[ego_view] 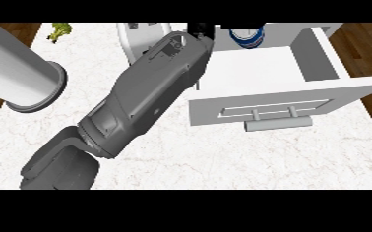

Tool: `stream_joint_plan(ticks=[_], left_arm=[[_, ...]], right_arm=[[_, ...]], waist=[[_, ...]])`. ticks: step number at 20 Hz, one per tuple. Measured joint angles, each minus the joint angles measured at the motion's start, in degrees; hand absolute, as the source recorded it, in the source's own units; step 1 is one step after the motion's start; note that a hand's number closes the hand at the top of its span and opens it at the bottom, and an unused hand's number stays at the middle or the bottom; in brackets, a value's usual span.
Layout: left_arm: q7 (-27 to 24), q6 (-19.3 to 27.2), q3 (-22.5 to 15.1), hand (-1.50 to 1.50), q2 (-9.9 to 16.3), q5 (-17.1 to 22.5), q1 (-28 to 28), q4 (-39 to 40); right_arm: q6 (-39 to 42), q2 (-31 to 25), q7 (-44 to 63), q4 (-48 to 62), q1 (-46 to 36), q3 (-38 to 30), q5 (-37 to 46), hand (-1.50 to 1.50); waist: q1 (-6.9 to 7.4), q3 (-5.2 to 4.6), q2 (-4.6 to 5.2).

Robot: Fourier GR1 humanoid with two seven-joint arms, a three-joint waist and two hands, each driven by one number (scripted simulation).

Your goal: Pick up the can, place it into the drawer and close the drawer

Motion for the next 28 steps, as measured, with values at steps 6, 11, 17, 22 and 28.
stream_joint_plan(ticks=[6,11,17,22,28], left_arm=[[-1.78,2.41,-2.45,-1.5,-0.01,2.85,0.12,1.49],[-2.98,3.63,-3.78,-1.5,-0.01,5.23,-0.23,2.27],[-5.04,4.92,-5.37,-1.5,0.0,7.9,0.28,1.8],[-7.59,4.17,-5.06,-1.5,-0.01,9.81,1.12,0.66],[-10.29,3.74,-4.6,-1.5,-0.01,11.24,-0.3,0.92]], right_arm=[[0.07,0.01,0.47,-0.16,-0.4,0.31,-0.07,-1.5],[-0.73,-0.96,1.45,-0.43,-1.85,0.57,0.66,-1.5],[-0.3,-1.26,0.35,-0.52,-2.88,0.34,1.82,-1.5],[2.42,-3.81,-5.05,-2.47,-4.74,-0.55,7.53,-1.5],[4.31,-4.02,-10.1,-4.19,-7.88,2.7,16.22,-1.5]], waist=[[-0.58,0.01,0.17],[-0.61,-0.01,0.25],[-0.62,0.01,0.23],[-0.23,-0.04,0.23],[0.87,-0.04,0.2]])
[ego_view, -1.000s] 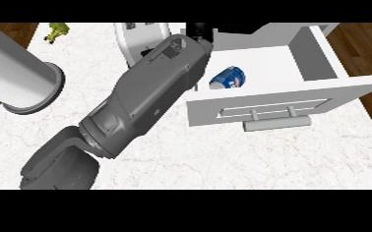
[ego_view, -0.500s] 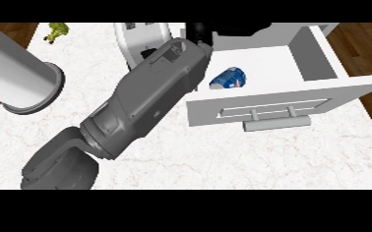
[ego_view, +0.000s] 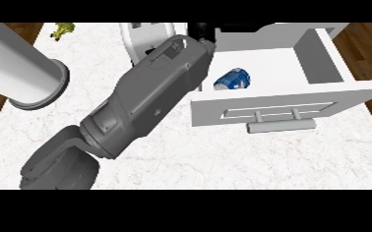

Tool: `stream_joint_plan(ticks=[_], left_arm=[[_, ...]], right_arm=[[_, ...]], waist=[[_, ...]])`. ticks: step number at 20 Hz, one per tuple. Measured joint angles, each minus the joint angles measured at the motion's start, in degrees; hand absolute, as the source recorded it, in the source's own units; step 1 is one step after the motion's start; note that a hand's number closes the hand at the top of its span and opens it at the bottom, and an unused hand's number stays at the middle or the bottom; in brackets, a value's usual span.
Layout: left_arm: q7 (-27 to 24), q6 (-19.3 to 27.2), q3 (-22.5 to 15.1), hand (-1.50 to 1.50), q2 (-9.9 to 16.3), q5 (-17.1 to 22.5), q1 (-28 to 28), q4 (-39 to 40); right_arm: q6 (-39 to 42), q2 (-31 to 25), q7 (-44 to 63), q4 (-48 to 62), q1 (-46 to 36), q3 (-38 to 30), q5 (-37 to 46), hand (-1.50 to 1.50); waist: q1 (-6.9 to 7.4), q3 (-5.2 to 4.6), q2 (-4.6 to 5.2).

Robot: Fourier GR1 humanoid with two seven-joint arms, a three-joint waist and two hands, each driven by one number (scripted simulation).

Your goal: Pick up the can, place it into the drawer and close the drawer

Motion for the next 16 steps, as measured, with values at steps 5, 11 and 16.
stream_joint_plan(ticks=[5,11,16], left_arm=[[-2.06,1.21,-0.87,-1.5,0.0,1.12,-0.05,-1.34],[-0.77,1.4,-0.61,-1.5,0.01,2.43,-0.84,-2.02],[-0.12,1.85,-0.48,-1.5,0.0,2.42,-0.43,-2.68]], right_arm=[[0.05,-0.07,-1.67,-2.59,-3.43,5.38,12.53,-1.5],[-2.51,0.32,-3.98,0.68,-9.34,14.8,30.33,-1.5],[-7.39,0.5,-5.65,7.77,-15.98,23.58,45.14,-1.5]], waist=[[0.94,-0.02,-0.02],[2.67,-0.04,-0.24],[3.95,-0.07,-0.46]])
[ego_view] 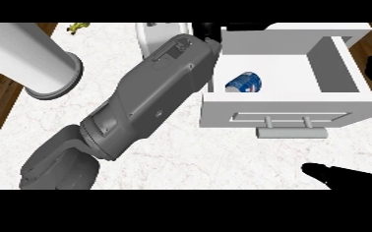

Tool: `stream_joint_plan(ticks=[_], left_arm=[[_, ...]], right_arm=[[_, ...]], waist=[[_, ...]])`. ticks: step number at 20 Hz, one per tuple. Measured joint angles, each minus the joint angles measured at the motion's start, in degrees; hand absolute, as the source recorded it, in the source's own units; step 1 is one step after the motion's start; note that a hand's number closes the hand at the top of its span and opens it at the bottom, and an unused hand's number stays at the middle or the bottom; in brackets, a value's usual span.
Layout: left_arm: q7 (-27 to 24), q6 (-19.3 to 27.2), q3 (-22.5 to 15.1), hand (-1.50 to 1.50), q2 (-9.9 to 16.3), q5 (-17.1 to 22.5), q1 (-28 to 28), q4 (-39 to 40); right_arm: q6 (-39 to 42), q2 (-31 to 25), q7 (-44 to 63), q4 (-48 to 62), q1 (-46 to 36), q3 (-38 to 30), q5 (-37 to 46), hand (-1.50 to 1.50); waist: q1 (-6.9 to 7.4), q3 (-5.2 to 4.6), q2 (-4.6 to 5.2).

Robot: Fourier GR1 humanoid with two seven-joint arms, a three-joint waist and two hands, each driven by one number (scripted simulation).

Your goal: Pick up the can, place it into the drawer and close the drawer

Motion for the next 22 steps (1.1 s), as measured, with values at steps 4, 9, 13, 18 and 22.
stream_joint_plan(ticks=[4,9,13,18,22], left_arm=[[1.9,-0.24,0.55,-1.5,1.17,-0.98,-0.49,0.16],[3.69,0.29,0.28,-1.5,2.49,-2.62,0.78,-2.1],[5.33,-0.02,0.36,-1.5,4.78,-3.76,1.83,-3.9],[7.42,0.37,-0.2,-1.5,8.06,-5.34,3.89,-7.75],[9.76,1.18,-0.32,-1.5,10.92,-6.62,6.19,-11.55]], right_arm=[[-4.58,-0.04,-1.44,7.64,-5.26,5.33,9.46,-1.5],[-9.74,-0.67,-3.96,19.76,-11.93,10.02,18.55,-1.5],[-13.06,-1.78,-6.04,30.04,-17.39,12.11,24.02,-1.5],[-18.31,-3.06,-7.58,42.62,-22.29,13.65,30.87,-1.5],[-23.41,-2.37,-7.9,52.85,-26.93,13.51,34.51,-1.5]], waist=[[0.63,-0.01,-0.22],[1.44,-0.01,-0.44],[1.73,-0.01,-0.46],[2.32,-0.01,-0.58],[2.28,0.01,-0.62]])
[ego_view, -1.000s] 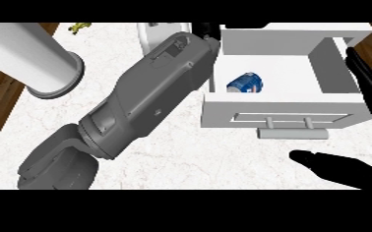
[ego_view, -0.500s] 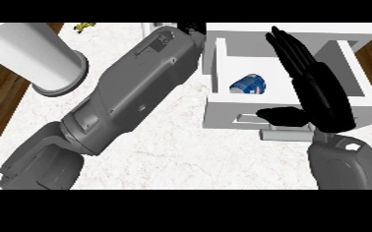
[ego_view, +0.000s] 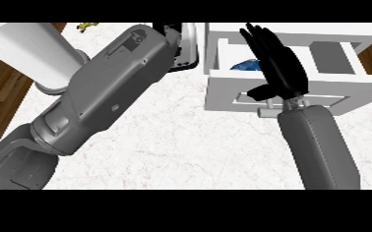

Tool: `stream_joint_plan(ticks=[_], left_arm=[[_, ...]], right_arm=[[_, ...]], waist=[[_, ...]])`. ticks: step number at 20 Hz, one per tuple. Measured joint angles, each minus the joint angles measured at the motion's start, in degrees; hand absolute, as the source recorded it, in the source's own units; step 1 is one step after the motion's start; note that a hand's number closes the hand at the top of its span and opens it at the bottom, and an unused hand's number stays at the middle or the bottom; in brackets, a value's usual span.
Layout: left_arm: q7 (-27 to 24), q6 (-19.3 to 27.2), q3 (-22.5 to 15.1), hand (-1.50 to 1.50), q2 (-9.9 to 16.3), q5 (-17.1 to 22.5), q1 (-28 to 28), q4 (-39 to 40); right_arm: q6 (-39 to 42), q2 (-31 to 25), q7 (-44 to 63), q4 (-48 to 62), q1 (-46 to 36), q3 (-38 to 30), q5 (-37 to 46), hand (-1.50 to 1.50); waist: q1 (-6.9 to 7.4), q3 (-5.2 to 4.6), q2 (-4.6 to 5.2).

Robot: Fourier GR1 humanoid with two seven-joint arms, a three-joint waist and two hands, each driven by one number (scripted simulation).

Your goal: Pick up the can, place it into the drawer and close the drawer

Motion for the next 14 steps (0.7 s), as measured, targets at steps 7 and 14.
stream_joint_plan(ticks=[7,14], left_arm=[[4.49,1.08,0.25,-1.5,4.95,-1.94,2.29,-6.56],[6.59,0.88,0.45,-1.5,8.19,-3.64,5.74,-11.77]], right_arm=[[-11.09,0.87,-0.97,18.05,-7.21,-1.68,5.0,-1.5],[-21.39,0.14,-2.08,31.55,-14.08,-4.38,8.17,-1.5]], waist=[[0.28,-0.3,-0.21],[0.83,-0.84,-0.53]])
